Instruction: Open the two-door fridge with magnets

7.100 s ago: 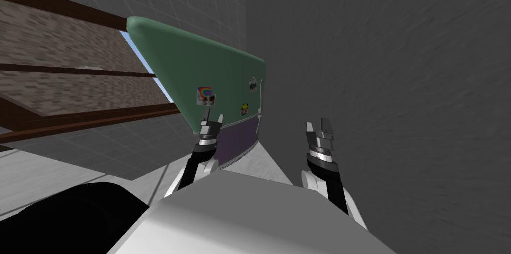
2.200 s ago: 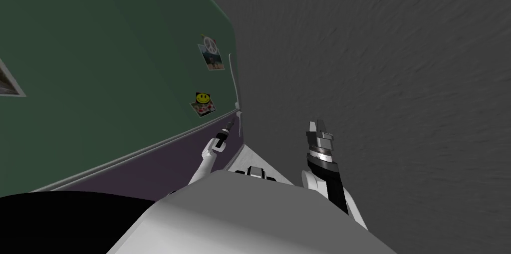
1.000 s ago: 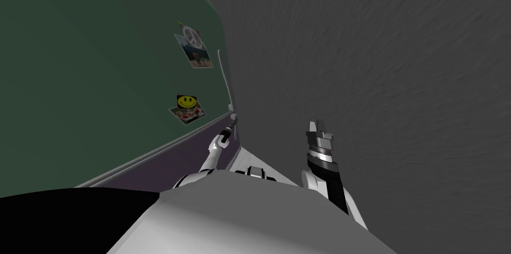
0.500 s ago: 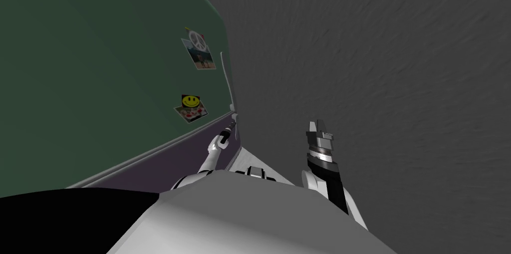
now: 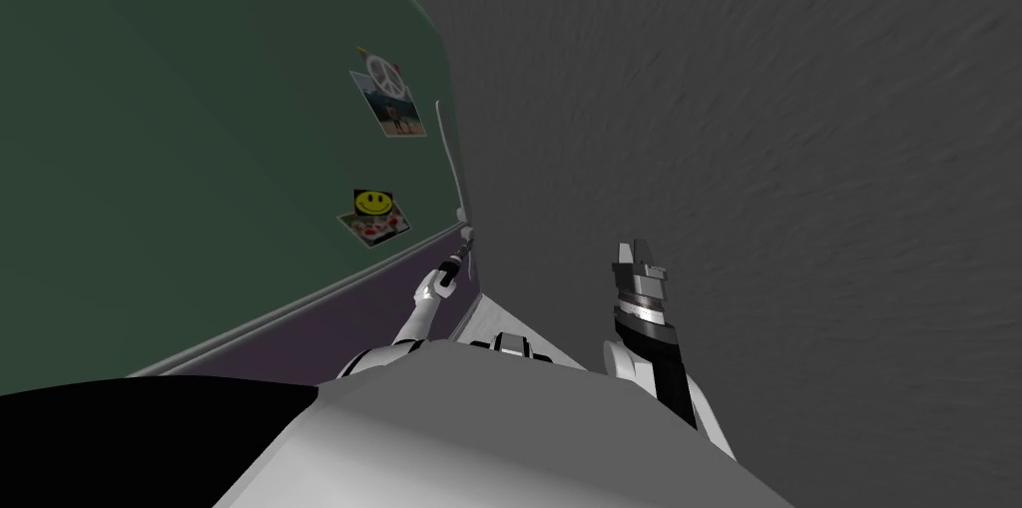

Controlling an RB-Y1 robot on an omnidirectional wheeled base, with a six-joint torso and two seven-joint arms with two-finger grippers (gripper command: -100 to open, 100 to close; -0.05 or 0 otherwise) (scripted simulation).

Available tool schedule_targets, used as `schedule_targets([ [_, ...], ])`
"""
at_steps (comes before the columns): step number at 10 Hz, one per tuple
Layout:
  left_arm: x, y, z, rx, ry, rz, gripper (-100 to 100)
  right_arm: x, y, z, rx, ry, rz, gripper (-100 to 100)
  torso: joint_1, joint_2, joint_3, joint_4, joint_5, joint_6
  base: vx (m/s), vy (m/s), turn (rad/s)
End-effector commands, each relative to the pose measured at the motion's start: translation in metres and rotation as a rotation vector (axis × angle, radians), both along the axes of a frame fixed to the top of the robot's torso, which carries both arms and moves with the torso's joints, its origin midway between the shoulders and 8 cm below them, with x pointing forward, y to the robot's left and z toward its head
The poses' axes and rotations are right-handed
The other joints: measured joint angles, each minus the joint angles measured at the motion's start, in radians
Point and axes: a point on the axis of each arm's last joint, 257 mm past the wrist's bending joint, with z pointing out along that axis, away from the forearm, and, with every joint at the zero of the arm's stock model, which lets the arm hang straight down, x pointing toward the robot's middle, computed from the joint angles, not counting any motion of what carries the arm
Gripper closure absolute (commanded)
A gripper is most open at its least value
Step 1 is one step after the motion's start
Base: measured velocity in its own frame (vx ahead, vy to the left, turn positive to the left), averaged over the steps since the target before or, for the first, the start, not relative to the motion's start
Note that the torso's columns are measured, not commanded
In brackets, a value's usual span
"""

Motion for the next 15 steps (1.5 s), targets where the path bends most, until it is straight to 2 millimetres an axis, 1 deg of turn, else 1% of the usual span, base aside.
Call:
schedule_targets([
  [1, 0.005, 0.005, -0.008, 0.016, 0.039, 0.017, -100, 0.000, 0.000, 0.000, 0.000, 0.000, 0.000, 0, 0.000, 0.000, 0.000, 0.000, 0.000, 0.000, 0.005, -0.005, -0.045],
  [4, 0.010, 0.012, -0.016, 0.034, 0.075, 0.033, -100, 0.000, 0.000, 0.000, 0.000, 0.000, 0.000, 0, 0.000, 0.000, 0.000, 0.000, 0.000, 0.000, 0.008, -0.005, -0.044],
  [5, 0.009, 0.010, -0.014, 0.030, 0.066, 0.028, -100, 0.000, 0.000, 0.000, 0.000, 0.000, 0.000, 0, -0.001, 0.001, 0.000, 0.000, 0.000, 0.000, 0.000, 0.000, 0.000],
  [6, 0.012, 0.026, -0.015, 0.025, 0.069, 0.059, -100, 0.000, 0.000, 0.000, 0.000, 0.000, 0.000, 0, 0.000, 0.001, 0.001, 0.000, 0.000, 0.000, -0.042, 0.034, -0.281],
  [8, 0.011, 0.028, -0.012, 0.034, 0.061, 0.066, -100, 0.000, 0.000, 0.000, 0.000, 0.000, 0.000, 0, 0.002, 0.003, 0.002, 0.001, 0.000, -0.001, -0.046, 0.045, -0.085],
  [9, 0.014, 0.042, -0.013, 0.020, 0.064, 0.094, -100, 0.000, 0.000, 0.000, 0.000, 0.000, 0.000, 0, 0.000, 0.002, 0.001, 0.001, -0.001, -0.003, -0.056, 0.043, -0.302],
  [10, 0.014, 0.044, -0.012, 0.013, 0.057, 0.099, -100, 0.000, 0.000, 0.000, 0.000, 0.000, 0.000, 0, 0.000, 0.002, 0.001, 0.001, -0.001, -0.001, -0.062, 0.054, -0.148],
  [12, 0.013, 0.045, -0.011, 0.036, 0.055, 0.103, -100, 0.000, 0.000, 0.000, 0.000, 0.000, 0.000, 0, -0.001, 0.001, 0.000, 0.001, -0.001, -0.004, -0.015, 0.009, 0.011],
  [13, 0.015, 0.060, -0.011, 0.021, 0.057, 0.133, -100, 0.000, 0.000, 0.000, 0.000, 0.000, 0.000, 0, -0.001, 0.001, 0.000, 0.001, -0.002, -0.005, -0.046, 0.022, -0.242],
  [15, 0.015, 0.062, -0.009, 0.038, 0.051, 0.143, -100, 0.000, 0.000, 0.000, 0.000, 0.000, 0.000, 0, 0.003, 0.001, 0.001, 0.001, 0.000, -0.002, -0.042, 0.032, -0.095],
])
